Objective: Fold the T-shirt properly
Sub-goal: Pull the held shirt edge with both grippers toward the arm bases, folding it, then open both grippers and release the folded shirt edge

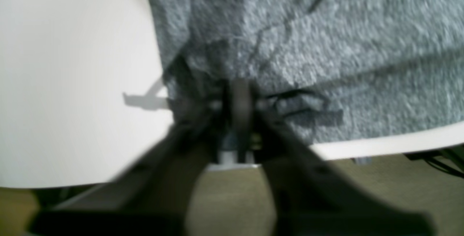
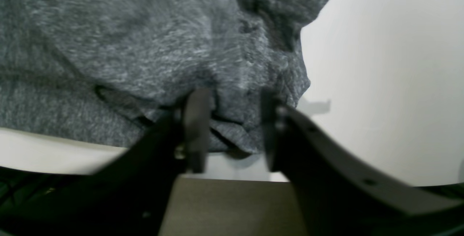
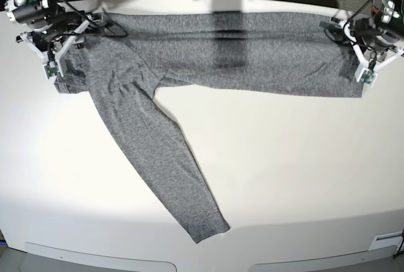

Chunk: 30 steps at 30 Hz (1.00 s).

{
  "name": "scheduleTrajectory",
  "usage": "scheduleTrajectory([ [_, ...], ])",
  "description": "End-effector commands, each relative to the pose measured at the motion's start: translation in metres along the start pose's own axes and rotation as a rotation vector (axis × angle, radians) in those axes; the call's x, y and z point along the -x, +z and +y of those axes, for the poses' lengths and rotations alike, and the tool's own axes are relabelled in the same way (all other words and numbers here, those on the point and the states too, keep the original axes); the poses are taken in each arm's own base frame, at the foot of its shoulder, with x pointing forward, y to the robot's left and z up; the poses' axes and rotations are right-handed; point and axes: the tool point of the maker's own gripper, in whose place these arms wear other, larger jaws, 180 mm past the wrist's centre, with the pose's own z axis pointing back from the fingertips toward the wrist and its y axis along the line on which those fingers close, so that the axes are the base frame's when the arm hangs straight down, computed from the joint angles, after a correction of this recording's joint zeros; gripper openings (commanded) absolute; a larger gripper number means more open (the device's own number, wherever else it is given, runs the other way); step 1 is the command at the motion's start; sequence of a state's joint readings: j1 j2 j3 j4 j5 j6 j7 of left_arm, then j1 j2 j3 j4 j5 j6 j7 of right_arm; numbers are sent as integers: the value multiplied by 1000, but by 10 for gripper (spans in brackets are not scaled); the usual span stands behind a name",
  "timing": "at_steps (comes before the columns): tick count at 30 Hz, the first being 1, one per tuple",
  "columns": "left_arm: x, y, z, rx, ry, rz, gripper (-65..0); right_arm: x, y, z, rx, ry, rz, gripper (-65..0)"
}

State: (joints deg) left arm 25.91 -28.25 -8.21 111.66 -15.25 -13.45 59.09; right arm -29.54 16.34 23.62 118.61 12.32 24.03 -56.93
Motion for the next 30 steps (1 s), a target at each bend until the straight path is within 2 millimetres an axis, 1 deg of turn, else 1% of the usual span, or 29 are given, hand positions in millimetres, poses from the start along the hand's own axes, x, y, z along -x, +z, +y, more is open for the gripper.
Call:
scheduleTrajectory([
  [1,-3,4,6,-19,-11,-12,-508,-6,4,-5,15,8,-19,-369],
  [3,2,4,7,-32,-21,2,-449,-3,4,-5,18,9,-2,-363],
  [5,6,4,12,-62,-42,15,-424,-3,4,-5,18,8,-2,-363],
  [7,5,5,17,-89,-59,9,-421,-6,4,-5,15,6,-17,-363],
  [9,-1,5,22,-119,-79,-25,-421,-13,5,-4,10,3,-52,-363],
  [15,-17,10,43,-234,-61,-92,-421,-38,7,0,-13,-12,-185,-363],
  [17,-26,11,50,-266,-59,-111,-421,-47,8,0,-20,-20,-213,-363],
  [19,-43,14,56,-284,-48,-164,-421,-62,9,2,-38,-37,-259,-363],
  [20,-54,15,58,-287,-42,-203,-421,-73,11,3,-55,-51,-300,-363],
  [24,-108,25,57,-231,16,-390,-422,-128,27,10,-147,-118,-502,-363],
  [26,-136,34,54,-184,51,-498,-422,-149,35,13,-190,-144,-571,-363],
  [27,-148,39,53,-165,66,-545,-422,-157,38,13,-200,-149,-592,-363],
  [30,-184,54,53,-148,89,-671,-422,-172,43,9,-194,-148,-635,-363],
])
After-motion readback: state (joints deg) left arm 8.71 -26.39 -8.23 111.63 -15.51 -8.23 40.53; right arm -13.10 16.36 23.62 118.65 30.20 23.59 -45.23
